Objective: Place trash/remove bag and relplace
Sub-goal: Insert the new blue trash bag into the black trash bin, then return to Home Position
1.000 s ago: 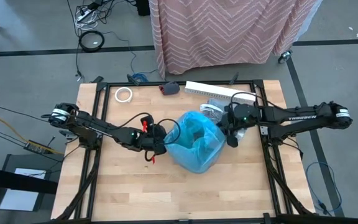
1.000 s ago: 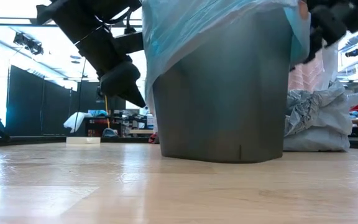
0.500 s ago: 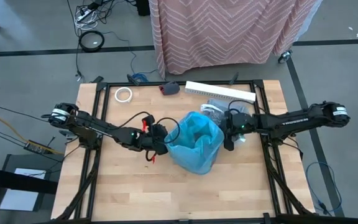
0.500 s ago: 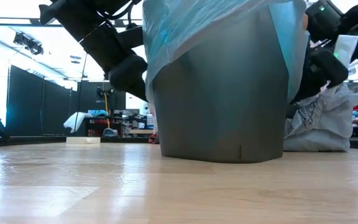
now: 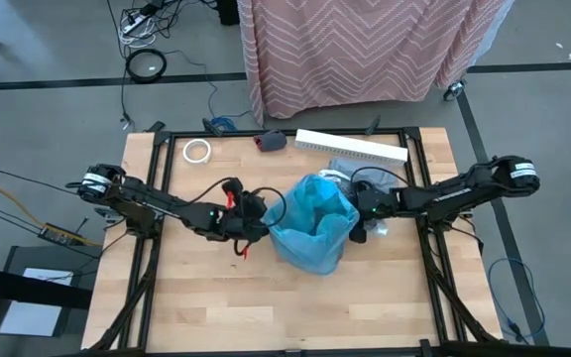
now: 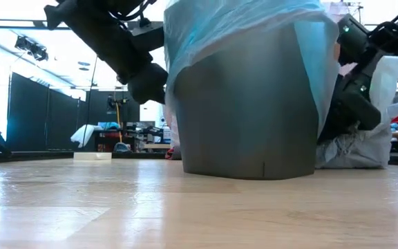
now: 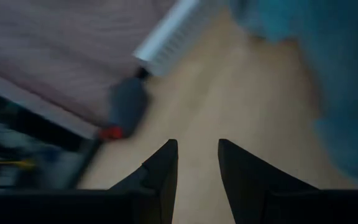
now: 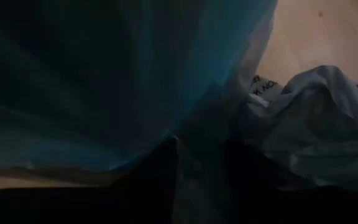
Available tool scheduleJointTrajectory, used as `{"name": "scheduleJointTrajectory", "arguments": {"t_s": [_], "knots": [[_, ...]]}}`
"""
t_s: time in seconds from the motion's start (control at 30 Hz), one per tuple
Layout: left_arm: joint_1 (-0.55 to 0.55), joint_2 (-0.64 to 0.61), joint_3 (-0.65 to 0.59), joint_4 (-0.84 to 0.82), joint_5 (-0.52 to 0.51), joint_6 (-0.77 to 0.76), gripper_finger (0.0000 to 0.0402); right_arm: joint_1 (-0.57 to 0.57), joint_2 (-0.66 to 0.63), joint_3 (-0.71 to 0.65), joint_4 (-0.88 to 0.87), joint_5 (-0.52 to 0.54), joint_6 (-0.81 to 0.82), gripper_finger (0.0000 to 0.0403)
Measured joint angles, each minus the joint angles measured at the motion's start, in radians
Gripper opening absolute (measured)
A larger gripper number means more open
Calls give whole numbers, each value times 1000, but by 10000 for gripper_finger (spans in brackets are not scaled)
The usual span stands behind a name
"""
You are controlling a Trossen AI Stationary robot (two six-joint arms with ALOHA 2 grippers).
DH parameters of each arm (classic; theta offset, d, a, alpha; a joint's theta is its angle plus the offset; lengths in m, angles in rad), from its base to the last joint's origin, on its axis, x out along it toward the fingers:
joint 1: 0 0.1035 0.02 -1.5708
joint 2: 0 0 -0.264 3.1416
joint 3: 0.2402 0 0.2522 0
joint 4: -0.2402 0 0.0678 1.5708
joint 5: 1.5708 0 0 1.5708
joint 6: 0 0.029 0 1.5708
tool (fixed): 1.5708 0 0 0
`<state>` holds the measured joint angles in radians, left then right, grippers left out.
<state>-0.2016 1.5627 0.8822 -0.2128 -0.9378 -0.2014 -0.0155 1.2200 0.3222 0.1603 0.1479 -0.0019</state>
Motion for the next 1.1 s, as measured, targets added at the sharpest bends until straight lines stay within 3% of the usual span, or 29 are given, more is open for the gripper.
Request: {"name": "scheduleJointTrajectory", "arguments": {"t_s": [0.1, 0.37, 0.53, 0.83, 0.97, 1.1], "knots": [[0, -2, 0, -1, -93, 53, 124, 2, -5, 15, -5, 2, 0, 131], [0, -4, 0, -29, -87, 119, 124, 2, -113, 37, -65, 18, -53, 153], [-2, -18, 0, -82, -157, 104, 124, 8, -189, 37, -191, 23, -25, 169], [-6, -155, 0, -126, -129, 113, 124, 29, -378, 37, -281, 24, -1, 194], [-29, -250, 0, -122, -122, 117, 124, 29, -459, 37, -435, 63, 22, 193], [-80, -334, 0, -80, -4, 95, 124, 29, -536, 37, -495, 44, 97, 190]]}}
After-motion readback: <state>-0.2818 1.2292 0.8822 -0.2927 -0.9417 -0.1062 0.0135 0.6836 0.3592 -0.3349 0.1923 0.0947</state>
